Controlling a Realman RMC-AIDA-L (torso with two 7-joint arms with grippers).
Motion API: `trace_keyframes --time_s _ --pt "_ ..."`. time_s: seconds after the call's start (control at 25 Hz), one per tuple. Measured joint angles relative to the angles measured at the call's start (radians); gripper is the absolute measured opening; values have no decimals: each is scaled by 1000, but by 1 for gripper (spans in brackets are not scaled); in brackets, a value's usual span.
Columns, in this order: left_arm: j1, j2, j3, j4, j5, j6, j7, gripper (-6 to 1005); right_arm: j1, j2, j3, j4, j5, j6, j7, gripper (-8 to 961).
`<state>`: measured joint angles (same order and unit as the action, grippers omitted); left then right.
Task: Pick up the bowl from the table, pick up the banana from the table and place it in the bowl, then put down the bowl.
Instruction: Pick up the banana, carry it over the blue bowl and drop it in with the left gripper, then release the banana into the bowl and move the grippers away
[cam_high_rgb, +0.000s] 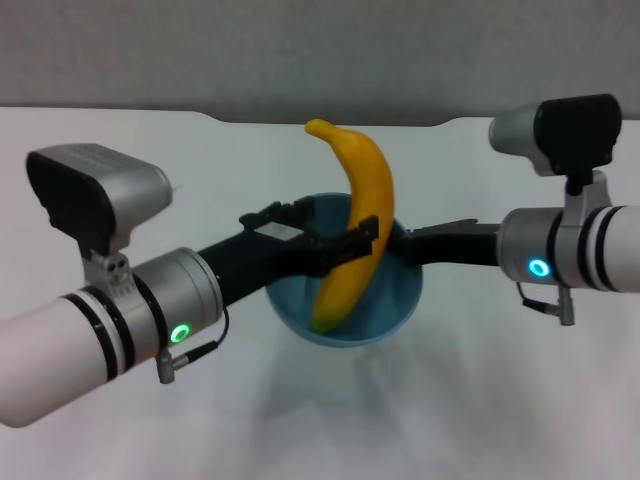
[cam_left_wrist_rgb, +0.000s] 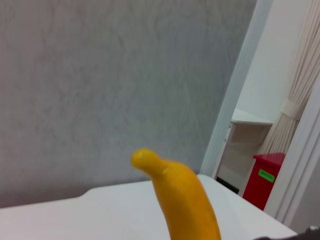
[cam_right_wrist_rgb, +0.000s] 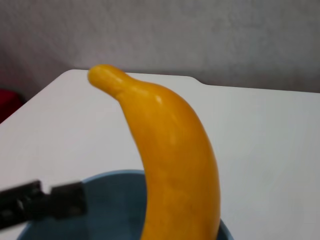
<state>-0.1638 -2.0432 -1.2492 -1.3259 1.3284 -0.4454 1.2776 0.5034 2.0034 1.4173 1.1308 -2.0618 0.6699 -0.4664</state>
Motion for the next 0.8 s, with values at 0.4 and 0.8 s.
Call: trace_keyframes --time_s 0.4,0.8 --pt "79 9 -205 -30 11 13 26 916 82 -1 122 -101 -84 92 -7 42" --pt "135 8 -297 -23 67 43 40 915 343 0 280 -476 -28 84 -190 42"
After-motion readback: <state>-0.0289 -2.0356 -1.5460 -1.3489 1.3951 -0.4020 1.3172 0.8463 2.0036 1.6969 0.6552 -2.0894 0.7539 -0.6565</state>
